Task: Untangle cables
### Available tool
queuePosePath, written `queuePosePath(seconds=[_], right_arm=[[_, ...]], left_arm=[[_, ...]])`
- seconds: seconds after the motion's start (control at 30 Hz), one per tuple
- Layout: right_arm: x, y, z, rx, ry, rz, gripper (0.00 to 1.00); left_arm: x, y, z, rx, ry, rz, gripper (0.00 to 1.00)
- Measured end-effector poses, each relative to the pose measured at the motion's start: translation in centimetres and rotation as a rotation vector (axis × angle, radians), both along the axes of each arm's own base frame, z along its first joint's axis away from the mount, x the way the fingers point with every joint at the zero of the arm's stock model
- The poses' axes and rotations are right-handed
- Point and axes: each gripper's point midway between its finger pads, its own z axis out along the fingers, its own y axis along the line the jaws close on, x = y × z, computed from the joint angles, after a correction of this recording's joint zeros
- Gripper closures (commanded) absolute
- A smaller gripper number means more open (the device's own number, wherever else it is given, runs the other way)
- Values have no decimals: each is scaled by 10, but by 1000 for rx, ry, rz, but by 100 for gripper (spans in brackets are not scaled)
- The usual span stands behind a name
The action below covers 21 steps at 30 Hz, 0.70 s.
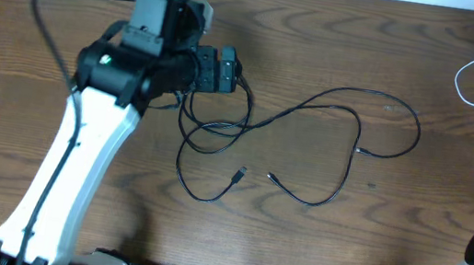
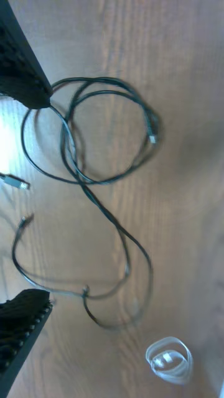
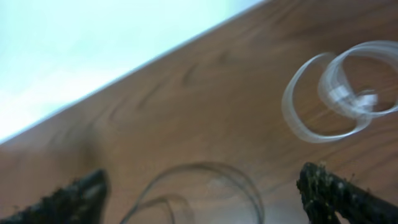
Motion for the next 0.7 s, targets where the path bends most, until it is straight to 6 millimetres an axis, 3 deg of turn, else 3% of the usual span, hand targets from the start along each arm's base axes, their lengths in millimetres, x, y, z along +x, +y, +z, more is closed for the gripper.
queuePosePath(seconds=[0.13, 0.27, 0.43, 0.6, 0.7], right_arm=[[2, 57, -9, 34, 33, 153, 5], [3, 89, -14, -4, 61, 220, 5], [-2, 99, -26, -70, 123, 223, 5], [-10, 100, -34, -100, 179, 213, 7], [-17, 100, -38, -97, 214, 212, 4]], left_arm=[[8, -14, -52, 67, 120, -78, 7], [12, -34, -97, 116, 202, -162, 18], [14, -53, -146, 152, 292, -217, 19], [29, -70, -198, 169, 321, -250, 21], [33, -66, -222, 214, 344, -237, 21]])
